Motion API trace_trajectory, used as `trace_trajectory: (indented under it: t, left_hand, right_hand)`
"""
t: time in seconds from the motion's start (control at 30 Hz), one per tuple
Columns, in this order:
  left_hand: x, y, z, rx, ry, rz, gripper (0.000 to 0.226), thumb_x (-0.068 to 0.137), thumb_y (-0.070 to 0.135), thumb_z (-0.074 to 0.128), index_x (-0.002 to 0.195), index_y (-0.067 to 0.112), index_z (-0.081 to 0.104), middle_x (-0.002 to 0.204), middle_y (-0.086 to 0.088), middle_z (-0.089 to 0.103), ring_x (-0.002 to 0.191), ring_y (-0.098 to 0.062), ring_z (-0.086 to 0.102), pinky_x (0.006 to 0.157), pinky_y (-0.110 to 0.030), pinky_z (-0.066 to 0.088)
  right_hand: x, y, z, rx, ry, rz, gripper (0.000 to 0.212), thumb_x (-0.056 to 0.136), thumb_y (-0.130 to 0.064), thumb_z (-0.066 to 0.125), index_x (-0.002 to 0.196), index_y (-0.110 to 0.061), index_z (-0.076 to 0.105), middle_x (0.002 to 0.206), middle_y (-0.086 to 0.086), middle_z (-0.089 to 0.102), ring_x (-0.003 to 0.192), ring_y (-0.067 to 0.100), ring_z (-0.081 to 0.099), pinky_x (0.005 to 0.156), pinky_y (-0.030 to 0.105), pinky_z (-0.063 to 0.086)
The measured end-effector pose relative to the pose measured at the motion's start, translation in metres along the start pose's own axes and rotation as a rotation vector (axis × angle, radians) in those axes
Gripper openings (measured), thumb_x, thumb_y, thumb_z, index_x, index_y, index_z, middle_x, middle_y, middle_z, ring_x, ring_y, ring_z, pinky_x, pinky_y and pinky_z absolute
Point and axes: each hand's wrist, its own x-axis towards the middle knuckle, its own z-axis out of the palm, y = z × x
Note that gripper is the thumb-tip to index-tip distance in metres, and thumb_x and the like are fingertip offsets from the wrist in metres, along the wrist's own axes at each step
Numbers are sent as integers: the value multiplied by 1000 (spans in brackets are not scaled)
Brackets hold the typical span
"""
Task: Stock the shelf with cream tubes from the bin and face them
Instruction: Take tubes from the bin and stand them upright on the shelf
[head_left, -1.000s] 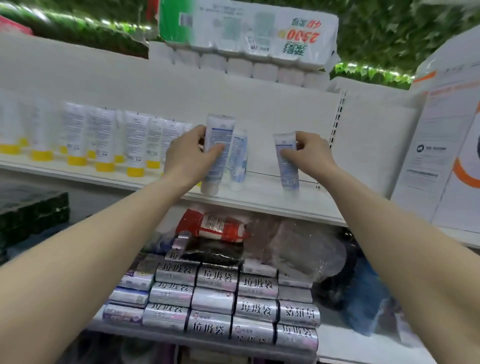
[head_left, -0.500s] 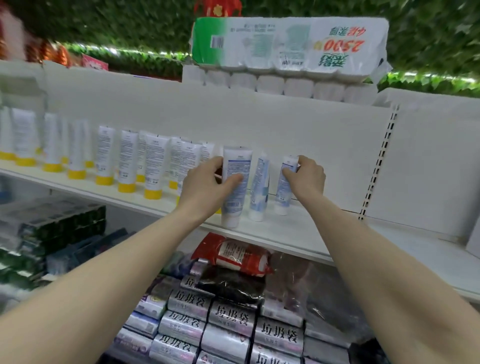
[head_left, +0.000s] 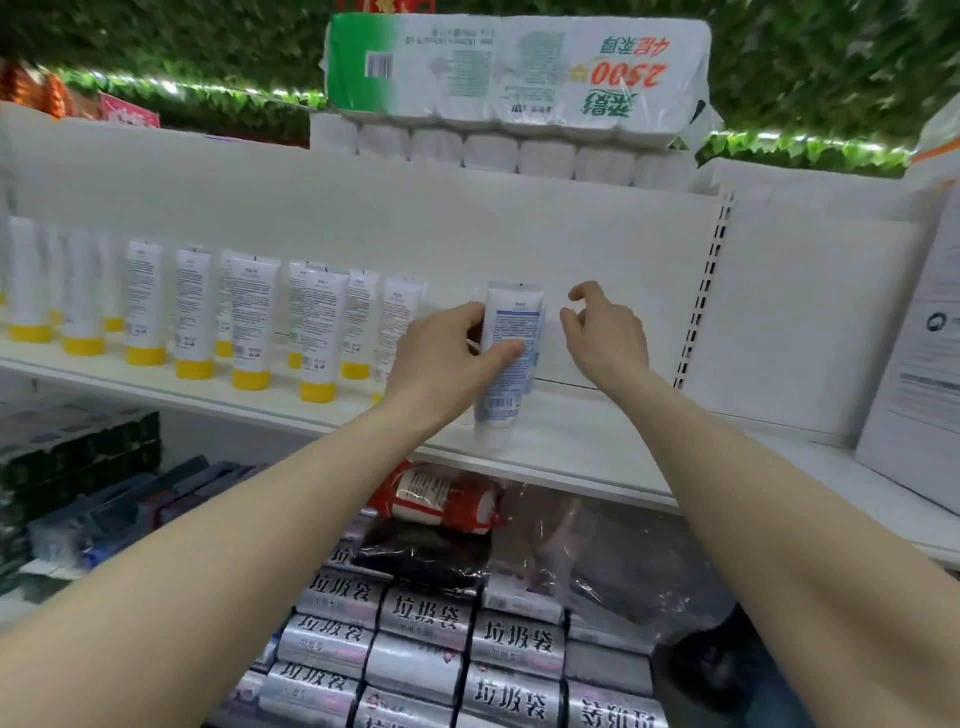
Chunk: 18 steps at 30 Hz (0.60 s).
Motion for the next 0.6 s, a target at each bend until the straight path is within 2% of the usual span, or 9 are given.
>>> trace_trajectory:
  t: [0.23,0.33,0.5,0.6]
  left_hand:
    - [9,12,54,133,32,-54,28,83,48,59,88,20,63,82,5,67,79,-20,63,74,-38,49]
    - [6,11,62,170,51,-50,28,84,48,60,91,21,59,84,6,67,78,-20,62,69,-35,46]
    - [-19,-6,68,193,-76,-49,32,79,49,64,96,23,56,90,7,66,79,-16,62,68,-33,48]
    - [-19,-8,69,228,-91,-53,31,82,48,64,91,21,52,88,6,62,80,-17,59,64,-31,40]
  right_hand:
    - [-8,27,-25,-180,-41,-50,31,98,-21,38,128,-20,48,96,7,68,82,27,51,66,33,40]
    - [-9,34,-25,-203,-59,-52,32,98,-20,39,129,-20,47,100,6,67,92,30,55,67,34,42]
    - [-9,38,-20,-246,-75,-116,34,99,-20,41,133,-18,46,107,6,66,102,30,53,72,34,40]
    - [-11,33,-17,-295,-68,-171,35,98,-19,43,133,-17,46,111,8,66,106,31,52,79,37,38]
